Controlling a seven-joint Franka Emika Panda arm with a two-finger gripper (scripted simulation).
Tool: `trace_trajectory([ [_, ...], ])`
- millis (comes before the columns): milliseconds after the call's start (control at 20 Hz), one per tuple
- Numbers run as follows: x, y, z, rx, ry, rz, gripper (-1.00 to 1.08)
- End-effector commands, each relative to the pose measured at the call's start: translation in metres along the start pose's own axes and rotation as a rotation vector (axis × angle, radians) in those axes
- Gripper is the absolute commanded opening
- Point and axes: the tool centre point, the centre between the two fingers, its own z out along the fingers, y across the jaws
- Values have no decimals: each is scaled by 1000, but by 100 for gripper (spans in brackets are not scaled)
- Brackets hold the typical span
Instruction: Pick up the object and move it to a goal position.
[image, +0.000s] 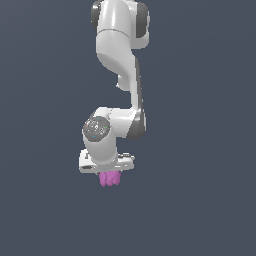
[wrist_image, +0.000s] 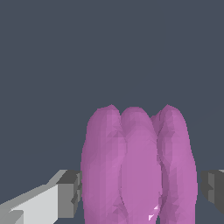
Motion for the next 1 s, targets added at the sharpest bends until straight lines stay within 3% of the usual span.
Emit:
trace_trajectory([
  [0, -7, -1, 24, 3, -20, 0, 100],
  [250, -5, 0, 25, 3, -20, 0, 100],
  [300, -5, 0, 25, 3, -20, 0, -100],
  [750, -5, 0, 25, 3, -20, 0, -100],
  [800, 10, -1, -4, -3, 25, -4, -100],
  [950, 9, 0, -6, -3, 25, -4, -100],
])
